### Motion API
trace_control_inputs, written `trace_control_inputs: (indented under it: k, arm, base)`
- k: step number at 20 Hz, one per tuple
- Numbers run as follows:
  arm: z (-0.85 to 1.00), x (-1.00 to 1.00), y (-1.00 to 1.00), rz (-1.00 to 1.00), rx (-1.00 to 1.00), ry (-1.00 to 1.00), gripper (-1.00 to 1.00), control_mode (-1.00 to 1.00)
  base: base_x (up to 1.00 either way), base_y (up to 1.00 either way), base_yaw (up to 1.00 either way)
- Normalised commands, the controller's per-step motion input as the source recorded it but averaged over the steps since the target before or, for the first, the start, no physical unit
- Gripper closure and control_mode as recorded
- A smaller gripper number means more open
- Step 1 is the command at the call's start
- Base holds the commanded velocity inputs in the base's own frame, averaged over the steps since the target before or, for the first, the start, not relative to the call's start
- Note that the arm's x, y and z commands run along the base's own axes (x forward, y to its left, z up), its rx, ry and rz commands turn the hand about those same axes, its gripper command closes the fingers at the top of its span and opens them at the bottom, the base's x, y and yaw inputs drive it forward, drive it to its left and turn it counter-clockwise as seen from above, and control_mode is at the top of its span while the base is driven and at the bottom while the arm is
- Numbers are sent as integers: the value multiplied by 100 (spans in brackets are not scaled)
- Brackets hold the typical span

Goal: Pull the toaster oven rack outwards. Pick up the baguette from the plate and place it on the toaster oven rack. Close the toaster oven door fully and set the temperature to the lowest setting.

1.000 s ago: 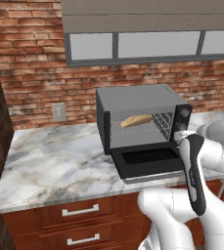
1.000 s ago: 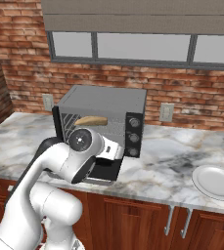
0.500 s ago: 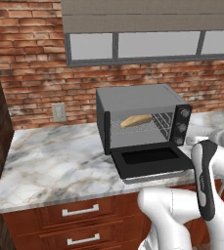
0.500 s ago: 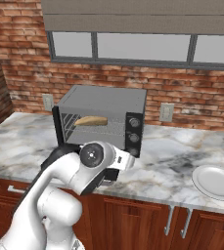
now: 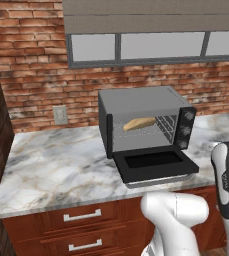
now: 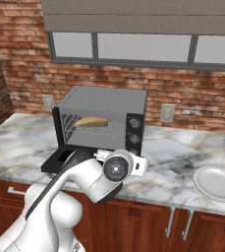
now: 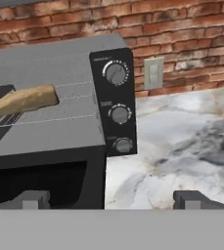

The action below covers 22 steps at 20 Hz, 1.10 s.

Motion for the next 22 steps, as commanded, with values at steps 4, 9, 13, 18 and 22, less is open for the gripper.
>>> trace_control_inputs:
  k: [4, 9, 13, 18, 22]
  arm:
    - [0, 0, -14, 13, 0, -16, -100, -100]
    - [-4, 0, 0, 16, -2, -21, -100, -100]
    - [-4, 0, -1, 23, -1, -5, -100, -100]
    - [-4, 0, -3, 24, 0, 0, -100, -100]
    - [-21, 0, 0, 3, -9, 7, -100, -100]
  base:
    - [0, 0, 0]
    - [0, 0, 0]
    - [0, 0, 0]
    - [0, 0, 0]
    - [0, 0, 0]
